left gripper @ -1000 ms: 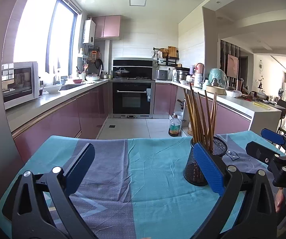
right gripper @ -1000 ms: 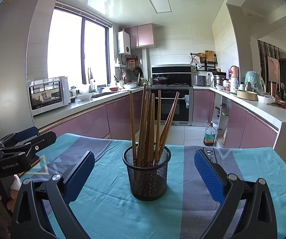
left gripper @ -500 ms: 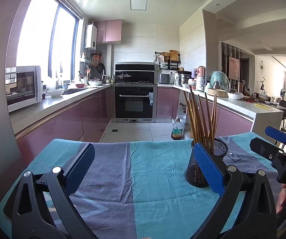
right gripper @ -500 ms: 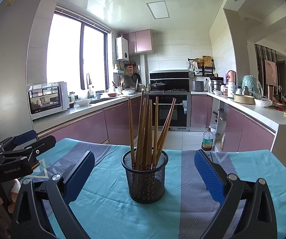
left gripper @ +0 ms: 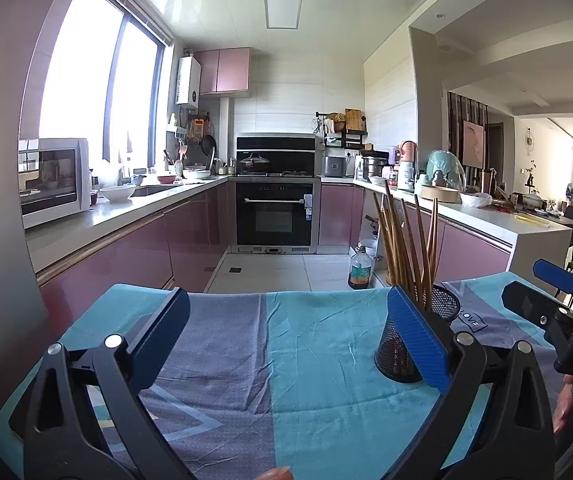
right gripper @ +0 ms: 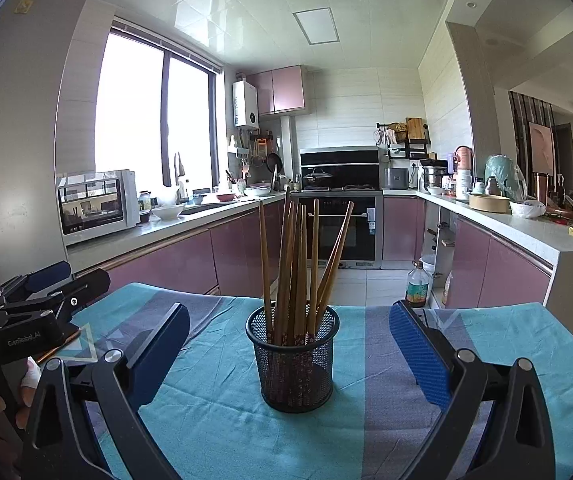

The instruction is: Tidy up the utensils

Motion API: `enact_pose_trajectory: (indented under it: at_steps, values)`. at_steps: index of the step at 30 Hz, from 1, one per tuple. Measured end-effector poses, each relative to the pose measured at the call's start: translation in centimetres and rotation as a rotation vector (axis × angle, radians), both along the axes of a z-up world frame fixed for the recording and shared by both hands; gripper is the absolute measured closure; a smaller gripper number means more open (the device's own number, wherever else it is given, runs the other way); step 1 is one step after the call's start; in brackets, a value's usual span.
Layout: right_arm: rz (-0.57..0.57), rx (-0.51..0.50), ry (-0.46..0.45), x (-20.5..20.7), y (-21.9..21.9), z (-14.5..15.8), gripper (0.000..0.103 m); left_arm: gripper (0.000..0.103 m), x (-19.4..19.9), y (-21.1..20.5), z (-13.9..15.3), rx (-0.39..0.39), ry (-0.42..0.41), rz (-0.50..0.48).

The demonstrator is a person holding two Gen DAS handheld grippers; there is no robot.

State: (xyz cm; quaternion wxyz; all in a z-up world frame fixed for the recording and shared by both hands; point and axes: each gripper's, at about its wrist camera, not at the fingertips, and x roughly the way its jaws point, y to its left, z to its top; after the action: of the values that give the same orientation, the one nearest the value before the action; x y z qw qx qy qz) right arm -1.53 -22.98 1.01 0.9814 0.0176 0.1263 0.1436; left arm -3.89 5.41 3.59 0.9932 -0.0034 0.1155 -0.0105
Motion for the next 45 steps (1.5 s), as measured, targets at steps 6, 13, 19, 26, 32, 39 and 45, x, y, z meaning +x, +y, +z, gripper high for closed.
enact_pose_trajectory:
  at_steps: [6,13,19,26,32,39,45]
  values:
    - [0.001,0.002,0.002,0.07,-0.04,-0.05,0.006,0.006,-0.17,-0.12,-0.07,0.006,-0.01,0.009]
    - [0.002,0.011,-0.006,0.14,-0.15,0.04,0.006,0.006,-0.42,-0.04,0.05,0.01,-0.026,0.018]
    - [-0.001,0.011,-0.012,0.09,-0.16,0.12,0.006,0.006,-0.56,-0.07,0.08,0.01,-0.028,0.018]
    - [-0.002,0.013,-0.014,0.1,-0.13,0.16,0.006,0.006,-0.74,0.0,0.09,0.01,-0.032,0.02]
    - [-0.004,0.014,-0.017,0.07,-0.16,0.16,0.006,0.006,-0.88,0.1,0.28,0.009,-0.038,0.024]
    - [-0.003,0.015,-0.018,0.06,-0.17,0.17,0.006,0.006,-0.9,0.07,0.34,0.009,-0.041,0.027]
    - [-0.004,0.015,-0.019,0.08,-0.12,0.18,0.006,0.006,-0.87,0.07,0.32,0.009,-0.042,0.026]
